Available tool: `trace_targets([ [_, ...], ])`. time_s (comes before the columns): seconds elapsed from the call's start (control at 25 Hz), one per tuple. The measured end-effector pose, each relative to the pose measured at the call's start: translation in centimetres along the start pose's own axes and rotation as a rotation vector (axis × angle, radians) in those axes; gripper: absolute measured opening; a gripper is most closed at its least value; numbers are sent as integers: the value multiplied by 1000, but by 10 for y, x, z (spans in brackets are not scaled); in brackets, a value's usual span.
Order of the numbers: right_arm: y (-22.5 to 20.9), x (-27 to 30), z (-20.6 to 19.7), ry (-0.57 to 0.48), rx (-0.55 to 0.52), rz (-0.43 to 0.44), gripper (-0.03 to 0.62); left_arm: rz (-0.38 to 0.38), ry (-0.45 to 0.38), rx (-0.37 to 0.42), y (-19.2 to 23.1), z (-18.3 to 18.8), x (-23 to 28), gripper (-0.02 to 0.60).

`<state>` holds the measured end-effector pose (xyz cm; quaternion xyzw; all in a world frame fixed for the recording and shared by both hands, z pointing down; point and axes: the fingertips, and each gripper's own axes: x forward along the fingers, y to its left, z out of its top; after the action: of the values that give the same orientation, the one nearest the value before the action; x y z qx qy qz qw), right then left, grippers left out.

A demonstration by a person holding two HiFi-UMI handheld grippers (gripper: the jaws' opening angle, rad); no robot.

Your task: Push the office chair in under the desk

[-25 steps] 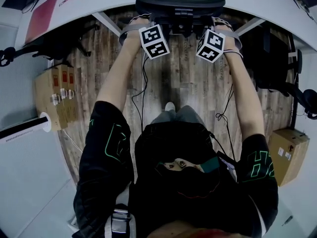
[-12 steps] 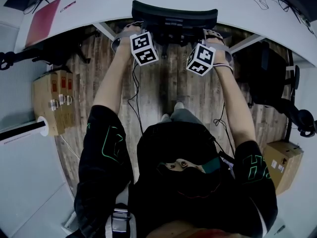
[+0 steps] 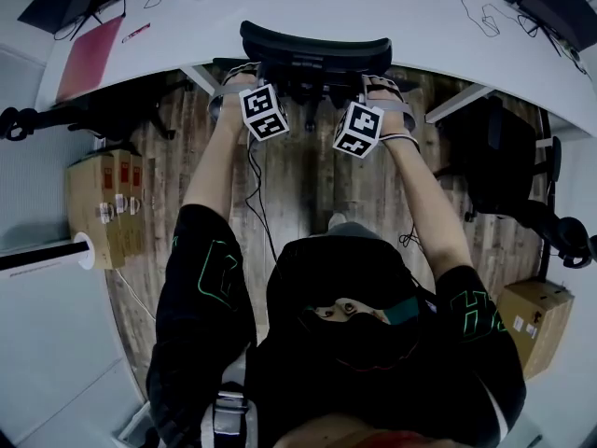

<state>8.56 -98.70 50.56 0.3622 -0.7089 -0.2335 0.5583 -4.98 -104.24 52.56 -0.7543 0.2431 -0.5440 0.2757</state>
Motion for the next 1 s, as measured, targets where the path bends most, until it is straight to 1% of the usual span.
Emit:
trace_targets([
  [0.16,4,4,0,-13,21,2,156,27,16,-34,0,0,3,189],
  [0.28,5,1,3,-52,80,23,186,56,45,-37,1,0,4,193],
  [0.36,5,-4,5,-84,147,59,223,85,86,-19,2,0,4,195],
  [0.4,2,-8,4,-97,188,61,224,93,110,-18,2,0,4,193],
  [0.44,-4,-14,2,-107,229,46,221,97,136,-32,2,0,3,193],
  [0.52,-16,-30,-6,-137,306,-4,204,103,180,-85,3,0,-1,210],
  [0.6,-22,-49,-10,-182,386,-24,193,110,190,-127,4,-2,-10,208],
  [0.64,-23,-57,-13,-206,430,-26,193,112,179,-161,3,-4,-16,204],
  [0.68,-26,-65,-17,-229,480,-30,192,118,159,-217,4,-5,-23,199],
  [0.76,-33,-78,-29,-281,612,-50,173,164,92,-353,11,1,-46,139],
  [0.84,-42,-92,-45,-359,800,-65,154,261,0,-457,27,16,-75,34],
  [0.88,-46,-99,-54,-405,912,-70,138,310,-50,-503,36,25,-91,11],
  [0.96,-58,-116,-76,-488,1135,-95,112,383,-152,-611,48,44,-119,9],
  [1.0,-65,-126,-88,-521,1227,-124,88,410,-204,-677,51,53,-133,9],
])
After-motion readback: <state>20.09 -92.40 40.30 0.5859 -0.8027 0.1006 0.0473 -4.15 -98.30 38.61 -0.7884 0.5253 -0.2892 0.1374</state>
